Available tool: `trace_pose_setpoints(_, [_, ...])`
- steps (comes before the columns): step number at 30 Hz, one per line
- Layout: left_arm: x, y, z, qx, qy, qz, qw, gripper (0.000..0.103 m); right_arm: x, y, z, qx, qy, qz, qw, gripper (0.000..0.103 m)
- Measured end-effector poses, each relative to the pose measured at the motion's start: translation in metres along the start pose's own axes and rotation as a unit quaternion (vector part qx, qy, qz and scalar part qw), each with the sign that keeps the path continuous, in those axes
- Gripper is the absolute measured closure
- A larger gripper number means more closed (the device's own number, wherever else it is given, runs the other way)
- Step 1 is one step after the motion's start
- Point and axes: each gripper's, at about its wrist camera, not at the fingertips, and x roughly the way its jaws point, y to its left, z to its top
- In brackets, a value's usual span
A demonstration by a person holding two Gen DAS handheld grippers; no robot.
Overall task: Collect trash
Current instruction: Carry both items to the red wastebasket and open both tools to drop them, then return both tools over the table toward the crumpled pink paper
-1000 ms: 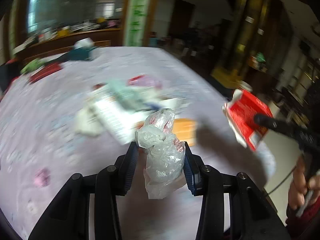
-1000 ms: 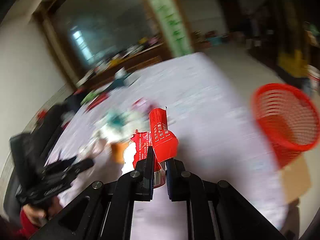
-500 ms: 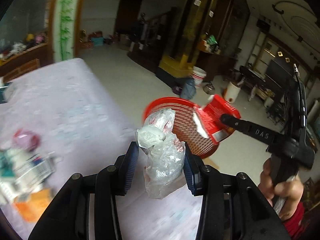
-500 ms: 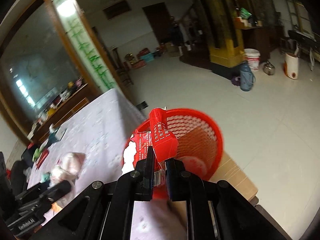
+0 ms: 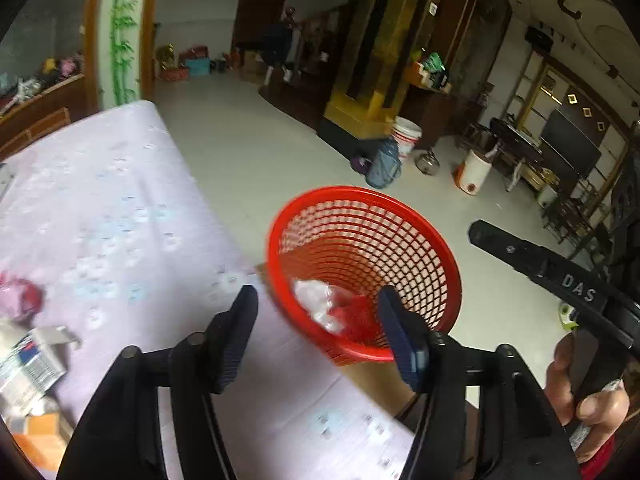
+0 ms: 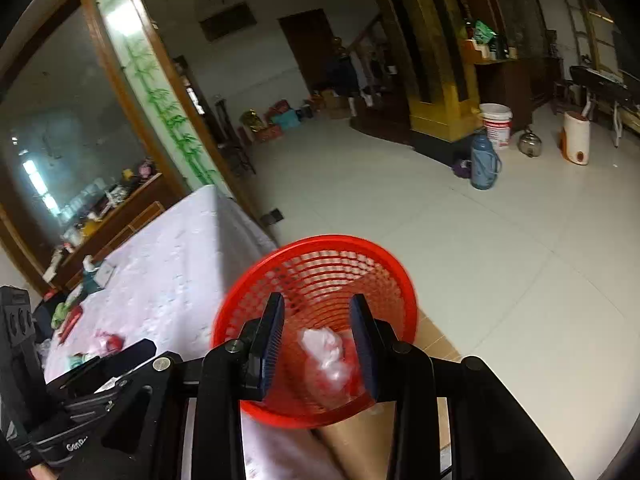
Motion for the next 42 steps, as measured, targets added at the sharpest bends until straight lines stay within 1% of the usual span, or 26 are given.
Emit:
trace_pose_setpoints(2, [-0.02,0.007,-0.008,0.002,-0.015,0.016,0.9998,0.039,-0.009,0.01,-0.007,-0.007,-0.002,0.019,1.0,0.065])
trace_pose_setpoints(4, [-0.039,0.014,-0.018,0.004,-0.028,0.036,0.999,0.038,-0.019,0.022,-0.016,-0.017,-0.003,0.038,0.999,0.06])
trace_pose_setpoints(5, [-0.054,0.019,-0.026,0.01,-0.041,0.06,0.9973,0.037,-0.023,0.029,-0.021,-0.022,-0.003,0.049,0.999,0.059])
trace_pose_setpoints(6, [-0.063,0.022,-0.034,0.015,-0.051,0.076,0.9957,0.034,-0.029,0.039,-0.027,-0.029,-0.004,0.058,0.998,0.057])
trace_pose_setpoints(8, [-0.083,0.034,-0.05,0.018,-0.066,0.114,0.9911,0.032,-0.035,0.059,-0.04,-0.047,-0.003,0.068,0.997,0.057])
trace_pose_setpoints(12, [-0.121,0.06,-0.085,0.013,-0.085,0.175,0.9809,0.032,-0.041,0.101,-0.068,-0.085,0.009,0.092,0.992,0.053])
trace_pose_setpoints(13, [-0.126,0.065,-0.089,0.011,-0.087,0.184,0.979,0.032,-0.041,0.113,-0.076,-0.094,0.015,0.099,0.99,0.052])
trace_pose_setpoints(16, [-0.152,0.082,-0.116,0.005,-0.102,0.228,0.9684,0.031,-0.039,0.144,-0.095,-0.118,0.034,0.121,0.985,0.052])
trace_pose_setpoints(18, [-0.169,0.094,-0.134,0.006,-0.108,0.264,0.9586,0.028,-0.037,0.158,-0.104,-0.132,0.042,0.129,0.982,0.052])
trace_pose_setpoints(19, [-0.172,0.098,-0.139,0.004,-0.11,0.273,0.9557,0.028,-0.034,0.172,-0.111,-0.144,0.05,0.136,0.979,0.052])
trace_pose_setpoints(21, [-0.185,0.109,-0.155,-0.003,-0.117,0.301,0.9466,0.028,-0.03,0.19,-0.121,-0.16,0.062,0.145,0.975,0.052])
trace_pose_setpoints(22, [-0.19,0.115,-0.159,-0.006,-0.117,0.31,0.9435,0.028,-0.029,0.197,-0.126,-0.166,0.066,0.147,0.973,0.052])
trace_pose_setpoints(23, [-0.194,0.119,-0.164,-0.01,-0.118,0.316,0.9414,0.028,-0.027,0.205,-0.131,-0.173,0.071,0.15,0.971,0.052])
trace_pose_setpoints(24, [-0.199,0.127,-0.171,-0.018,-0.118,0.327,0.9375,0.028,-0.024,0.215,-0.137,-0.181,0.078,0.154,0.968,0.052])
trace_pose_setpoints(27, [-0.206,0.145,-0.183,-0.035,-0.115,0.346,0.9306,0.028,-0.019,0.235,-0.153,-0.201,0.093,0.16,0.962,0.052])
trace_pose_setpoints(29, [-0.212,0.159,-0.187,-0.052,-0.112,0.348,0.9294,0.028,-0.017,0.245,-0.161,-0.21,0.101,0.164,0.958,0.052])
trace_pose_setpoints(33, [-0.22,0.18,-0.199,-0.077,-0.11,0.358,0.9241,0.028,-0.014,0.26,-0.17,-0.225,0.11,0.169,0.953,0.052])
trace_pose_setpoints(38, [-0.23,0.195,-0.206,-0.1,-0.111,0.362,0.9203,0.028,-0.01,0.272,-0.174,-0.236,0.118,0.168,0.95,0.052])
trace_pose_setpoints(42, [-0.233,0.201,-0.208,-0.108,-0.112,0.364,0.9181,0.028,-0.007,0.282,-0.179,-0.244,0.122,0.168,0.947,0.052])
